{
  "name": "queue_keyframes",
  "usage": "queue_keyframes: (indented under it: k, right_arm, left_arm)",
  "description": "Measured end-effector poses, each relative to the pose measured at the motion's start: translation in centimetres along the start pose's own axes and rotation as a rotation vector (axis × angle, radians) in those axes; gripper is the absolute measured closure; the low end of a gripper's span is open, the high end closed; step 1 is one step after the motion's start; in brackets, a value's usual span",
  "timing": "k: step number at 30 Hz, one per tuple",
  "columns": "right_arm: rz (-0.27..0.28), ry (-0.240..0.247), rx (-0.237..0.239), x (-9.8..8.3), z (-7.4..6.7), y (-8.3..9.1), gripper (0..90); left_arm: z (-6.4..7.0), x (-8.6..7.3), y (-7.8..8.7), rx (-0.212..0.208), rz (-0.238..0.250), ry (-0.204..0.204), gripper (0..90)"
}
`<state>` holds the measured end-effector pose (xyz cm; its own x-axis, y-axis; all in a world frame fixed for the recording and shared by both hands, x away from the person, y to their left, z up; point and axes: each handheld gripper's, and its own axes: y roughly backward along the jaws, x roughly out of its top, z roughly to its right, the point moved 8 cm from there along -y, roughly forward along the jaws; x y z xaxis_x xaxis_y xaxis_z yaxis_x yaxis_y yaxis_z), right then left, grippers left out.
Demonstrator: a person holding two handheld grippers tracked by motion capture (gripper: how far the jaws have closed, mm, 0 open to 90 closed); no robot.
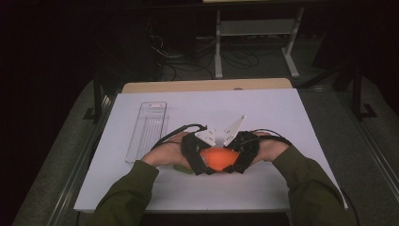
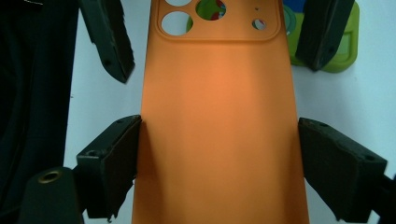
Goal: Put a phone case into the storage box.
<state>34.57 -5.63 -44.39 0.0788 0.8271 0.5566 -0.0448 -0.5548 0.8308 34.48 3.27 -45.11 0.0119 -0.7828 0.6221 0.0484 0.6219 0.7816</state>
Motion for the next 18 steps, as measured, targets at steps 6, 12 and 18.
queue_keyframes:
  k: [6,12,18]
  right_arm:
    - [0.007,0.01,-0.001,0.15,-0.06,0.11,15.5]
    - [0.019,0.014,0.006,0.24,-0.1,0.16,15.5]
    - [0.02,0.014,0.015,0.24,-0.17,0.09,15.4]
  left_arm:
    - [0.1,-0.22,-0.17,-0.007,-0.019,-0.001,6.6]
    - [0.06,-0.36,-0.06,-0.021,-0.024,0.0,13.2]
    - [0.09,-0.44,-0.03,-0.023,-0.031,-0.011,15.0]
